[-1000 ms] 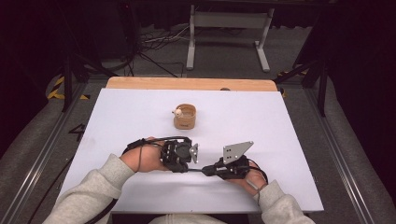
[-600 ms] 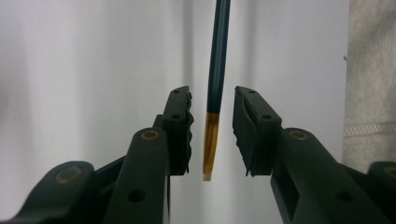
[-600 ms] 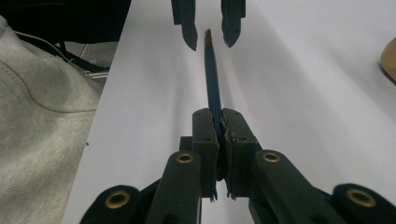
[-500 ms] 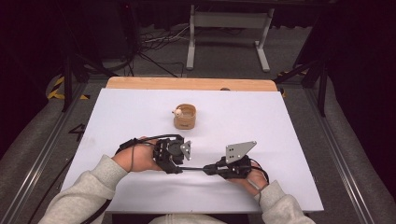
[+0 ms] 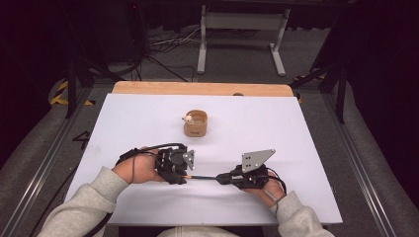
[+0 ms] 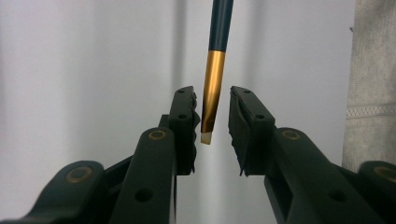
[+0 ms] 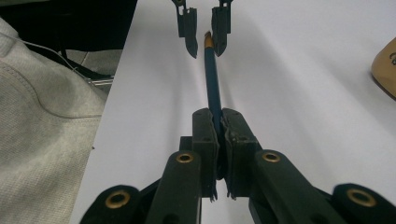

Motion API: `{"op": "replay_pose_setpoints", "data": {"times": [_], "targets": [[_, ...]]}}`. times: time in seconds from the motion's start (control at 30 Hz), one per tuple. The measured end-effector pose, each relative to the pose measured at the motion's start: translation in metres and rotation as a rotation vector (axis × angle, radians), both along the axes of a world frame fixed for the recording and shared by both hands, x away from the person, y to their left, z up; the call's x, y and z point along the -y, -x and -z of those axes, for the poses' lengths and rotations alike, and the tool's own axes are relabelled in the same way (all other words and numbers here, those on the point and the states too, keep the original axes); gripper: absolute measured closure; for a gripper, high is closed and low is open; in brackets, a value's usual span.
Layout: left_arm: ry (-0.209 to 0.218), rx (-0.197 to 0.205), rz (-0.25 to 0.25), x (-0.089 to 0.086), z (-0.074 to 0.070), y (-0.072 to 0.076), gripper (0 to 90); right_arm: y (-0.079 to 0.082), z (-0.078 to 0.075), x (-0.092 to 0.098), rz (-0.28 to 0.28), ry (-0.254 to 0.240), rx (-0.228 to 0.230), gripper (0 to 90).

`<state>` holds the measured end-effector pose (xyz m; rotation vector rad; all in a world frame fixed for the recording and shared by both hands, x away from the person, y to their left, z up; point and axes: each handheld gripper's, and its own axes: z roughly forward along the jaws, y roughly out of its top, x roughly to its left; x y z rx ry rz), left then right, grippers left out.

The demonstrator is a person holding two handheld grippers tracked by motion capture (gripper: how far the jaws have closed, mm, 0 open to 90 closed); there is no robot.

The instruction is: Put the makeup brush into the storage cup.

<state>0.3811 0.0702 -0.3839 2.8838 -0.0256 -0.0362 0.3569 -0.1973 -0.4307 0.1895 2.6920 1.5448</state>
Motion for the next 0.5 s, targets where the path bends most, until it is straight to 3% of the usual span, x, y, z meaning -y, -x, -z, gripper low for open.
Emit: {"op": "replay_pose_setpoints", "data": {"times": [0.27, 0.37, 0.5], "targets": [[0.013, 0.005, -0.001, -0.0027, -0.0005, 0.0003, 82.4, 0.0, 0.0005, 0.0016, -0.003, -0.001, 0.0, 85.1], [0.033, 0.006, 0.012, -0.0045, -0.0014, -0.0001, 83.4, -0.0008, 0.0016, 0.0017, -0.005, -0.001, -0.004, 85.0], [0.025, 0.011, 0.023, -0.005, -0.0022, 0.0008, 84.1, -0.0015, 0.0022, 0.0013, -0.005, 0.003, -0.006, 84.8]]}}
